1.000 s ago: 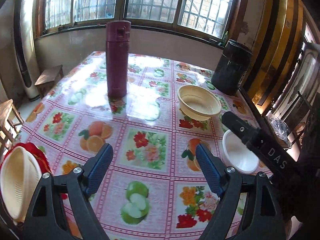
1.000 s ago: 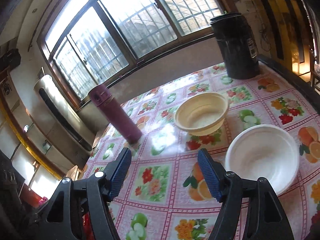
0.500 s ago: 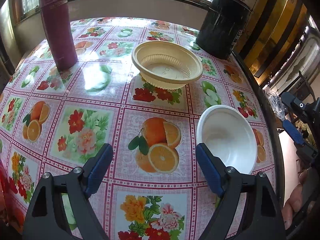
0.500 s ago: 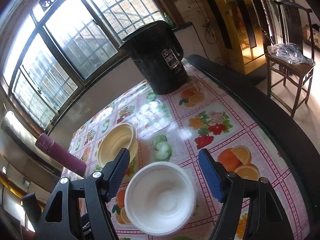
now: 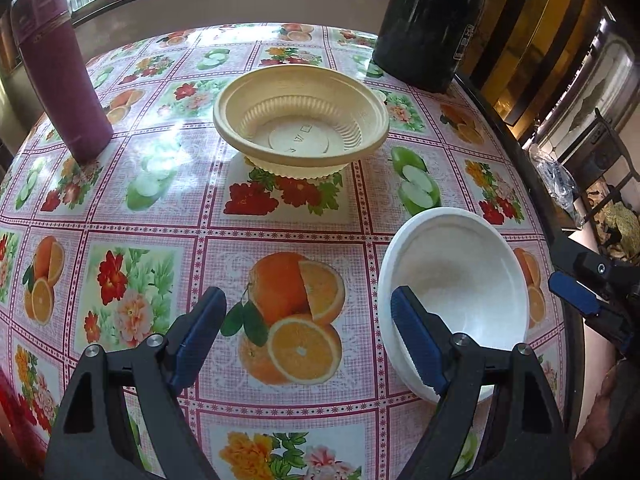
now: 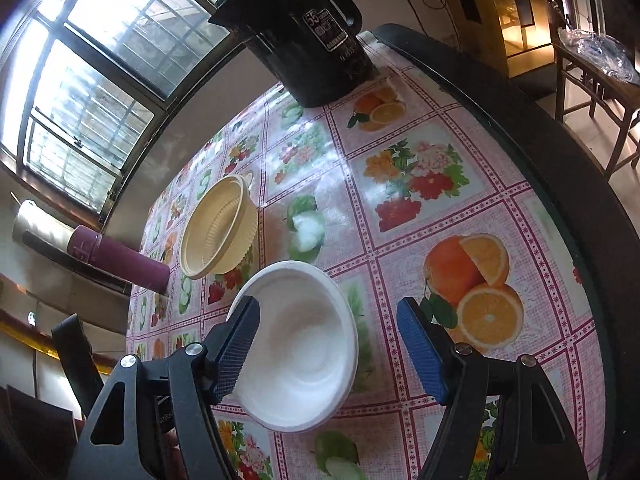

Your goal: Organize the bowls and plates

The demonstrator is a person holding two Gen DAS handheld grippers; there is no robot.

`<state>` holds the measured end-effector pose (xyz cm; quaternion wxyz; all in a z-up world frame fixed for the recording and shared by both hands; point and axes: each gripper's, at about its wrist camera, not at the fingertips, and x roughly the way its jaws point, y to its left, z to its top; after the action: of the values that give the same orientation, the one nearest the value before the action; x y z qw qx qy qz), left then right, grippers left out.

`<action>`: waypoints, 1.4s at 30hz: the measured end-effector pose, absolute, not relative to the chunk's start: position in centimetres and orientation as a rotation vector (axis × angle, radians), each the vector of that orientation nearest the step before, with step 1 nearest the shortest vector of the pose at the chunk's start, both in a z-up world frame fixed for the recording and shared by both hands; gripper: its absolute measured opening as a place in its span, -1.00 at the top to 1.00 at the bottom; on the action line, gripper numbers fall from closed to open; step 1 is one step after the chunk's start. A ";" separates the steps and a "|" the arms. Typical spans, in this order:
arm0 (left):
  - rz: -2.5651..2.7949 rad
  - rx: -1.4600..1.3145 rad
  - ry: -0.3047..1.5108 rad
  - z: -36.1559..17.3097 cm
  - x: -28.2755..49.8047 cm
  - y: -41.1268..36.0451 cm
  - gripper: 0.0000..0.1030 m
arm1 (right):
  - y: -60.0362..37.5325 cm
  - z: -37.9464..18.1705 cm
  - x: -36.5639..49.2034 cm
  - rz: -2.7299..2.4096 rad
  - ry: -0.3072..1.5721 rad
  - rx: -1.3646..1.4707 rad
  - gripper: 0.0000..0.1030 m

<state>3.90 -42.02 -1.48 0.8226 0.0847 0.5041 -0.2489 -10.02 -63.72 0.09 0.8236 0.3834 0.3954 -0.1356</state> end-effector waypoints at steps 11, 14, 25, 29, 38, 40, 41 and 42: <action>-0.645 0.216 1.084 -2.5 4.0 -41.9 -0.65 | -62.4 -0.9 -9.0 -0.268 0.900 0.775 -0.42; -0.649 0.184 1.089 -2.3 4.4 -41.4 -0.65 | -62.0 -1.1 -8.6 -0.264 0.908 0.760 -0.39; -0.727 0.192 1.130 -2.7 4.1 -41.6 -0.65 | -60.0 -2.0 -7.0 -0.243 0.964 0.714 -0.12; -0.739 0.195 1.128 -2.7 3.9 -41.8 -0.65 | -60.6 -2.3 -7.2 -0.253 0.967 0.741 -0.12; -0.801 0.133 1.179 -3.7 4.2 -41.9 -0.65 | -61.0 -2.2 -7.7 -0.257 0.950 0.779 -0.24; -0.798 0.138 1.175 -3.6 4.1 -42.0 -0.65 | -60.9 -1.9 -7.8 -0.255 0.942 0.770 -0.24; -0.795 0.139 1.175 -3.7 4.2 -41.9 -0.65 | -60.8 -1.8 -7.8 -0.255 0.937 0.767 -0.24; -0.788 0.144 1.173 -3.7 4.2 -42.0 -0.65 | -60.8 -1.7 -7.8 -0.254 0.931 0.763 -0.24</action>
<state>4.15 -41.97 -3.71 0.7582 0.0662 0.5385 -0.3615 -7.82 -60.79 -1.71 0.8168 0.3580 0.4365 -0.1190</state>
